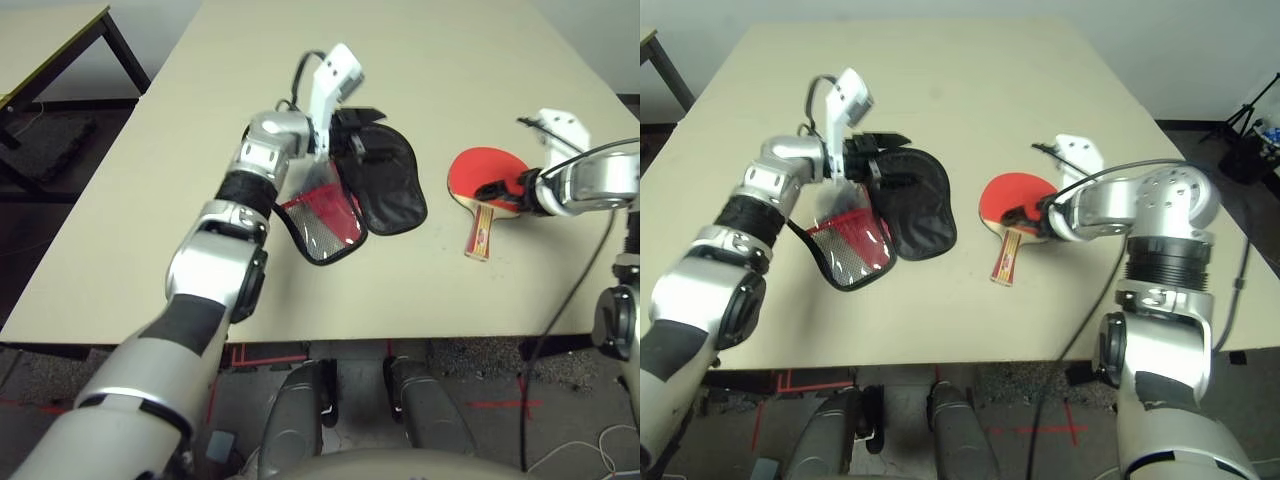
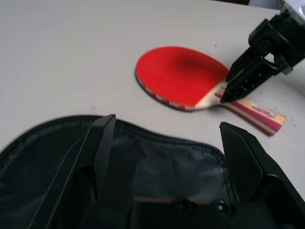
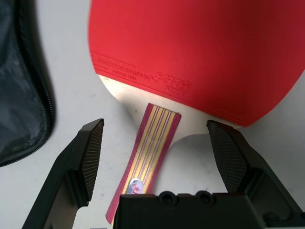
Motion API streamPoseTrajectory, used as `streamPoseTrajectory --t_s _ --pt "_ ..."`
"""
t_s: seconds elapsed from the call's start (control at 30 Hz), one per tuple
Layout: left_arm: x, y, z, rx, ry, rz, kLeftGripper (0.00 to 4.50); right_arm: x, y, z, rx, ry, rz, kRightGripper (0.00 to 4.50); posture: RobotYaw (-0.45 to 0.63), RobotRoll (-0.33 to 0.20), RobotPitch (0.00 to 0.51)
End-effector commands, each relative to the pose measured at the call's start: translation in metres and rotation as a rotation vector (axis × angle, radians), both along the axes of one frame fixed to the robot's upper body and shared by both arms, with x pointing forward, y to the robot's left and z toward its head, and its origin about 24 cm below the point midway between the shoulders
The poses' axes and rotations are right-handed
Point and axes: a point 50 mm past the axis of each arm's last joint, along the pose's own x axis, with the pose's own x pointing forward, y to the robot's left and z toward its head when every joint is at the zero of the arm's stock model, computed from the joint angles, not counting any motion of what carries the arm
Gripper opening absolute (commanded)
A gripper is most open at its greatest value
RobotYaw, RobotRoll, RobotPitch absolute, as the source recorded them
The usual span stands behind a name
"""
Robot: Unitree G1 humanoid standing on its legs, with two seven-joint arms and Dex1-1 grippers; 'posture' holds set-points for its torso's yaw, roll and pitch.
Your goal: Store the ping-pong paddle in its case and zip it.
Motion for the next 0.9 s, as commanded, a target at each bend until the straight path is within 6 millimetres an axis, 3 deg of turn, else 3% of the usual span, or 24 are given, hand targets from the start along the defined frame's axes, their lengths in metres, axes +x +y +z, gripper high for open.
streamPoseTrajectory --t_s 0.03,0.27,0.53,0.77,0.9 --pt "-0.003 -0.003 -0.007 0.036 0.013 -0.018 4.5 0.0 0.009 -0.006 0.003 0.067 0.012 4.45 -0.13 0.0 0.165" --pt "-0.008 -0.008 -0.01 0.034 0.017 -0.035 4.5 -0.001 0.009 -0.008 -0.046 0.106 -0.017 4.45 -0.12 0.0 0.167" --pt "-0.01 -0.011 -0.013 0.018 0.022 -0.036 4.5 -0.007 -0.004 0.004 -0.096 0.067 -0.058 4.45 -0.15 0.0 0.166" --pt "-0.011 -0.017 -0.015 0.006 0.028 -0.044 4.5 -0.018 -0.01 -0.001 -0.104 0.074 -0.056 4.45 -0.18 0.0 0.165" --pt "-0.012 -0.018 -0.017 0.004 0.033 -0.046 4.5 -0.029 0.001 -0.012 -0.084 0.081 -0.079 4.45 -0.18 0.0 0.166"
